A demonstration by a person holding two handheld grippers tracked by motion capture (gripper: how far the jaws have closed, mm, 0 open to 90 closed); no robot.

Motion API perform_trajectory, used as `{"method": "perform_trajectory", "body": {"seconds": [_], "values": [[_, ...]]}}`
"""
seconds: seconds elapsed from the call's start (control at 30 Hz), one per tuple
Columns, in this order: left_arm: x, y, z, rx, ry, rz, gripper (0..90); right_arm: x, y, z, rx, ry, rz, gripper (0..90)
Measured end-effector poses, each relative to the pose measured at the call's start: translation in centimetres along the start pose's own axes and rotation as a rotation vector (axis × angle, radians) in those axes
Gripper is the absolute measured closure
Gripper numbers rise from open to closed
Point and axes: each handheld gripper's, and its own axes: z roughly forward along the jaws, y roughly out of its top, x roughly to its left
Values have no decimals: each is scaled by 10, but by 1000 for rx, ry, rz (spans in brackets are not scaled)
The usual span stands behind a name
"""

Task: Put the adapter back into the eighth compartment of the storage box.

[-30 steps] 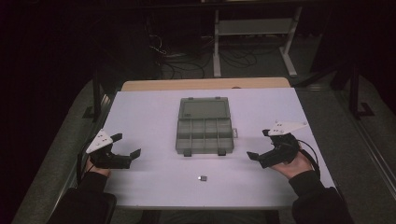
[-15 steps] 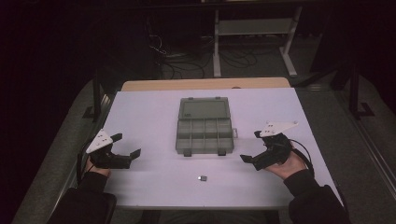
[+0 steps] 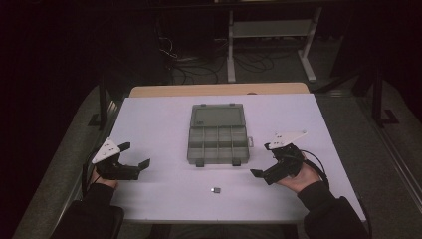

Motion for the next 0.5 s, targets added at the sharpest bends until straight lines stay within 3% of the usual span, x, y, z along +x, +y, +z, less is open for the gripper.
{"method": "perform_trajectory", "body": {"seconds": [0.5], "values": [[0, 0, 0, 1, 1, 1, 0, 6, 4, 13, 48, 28, -21, 0]]}}
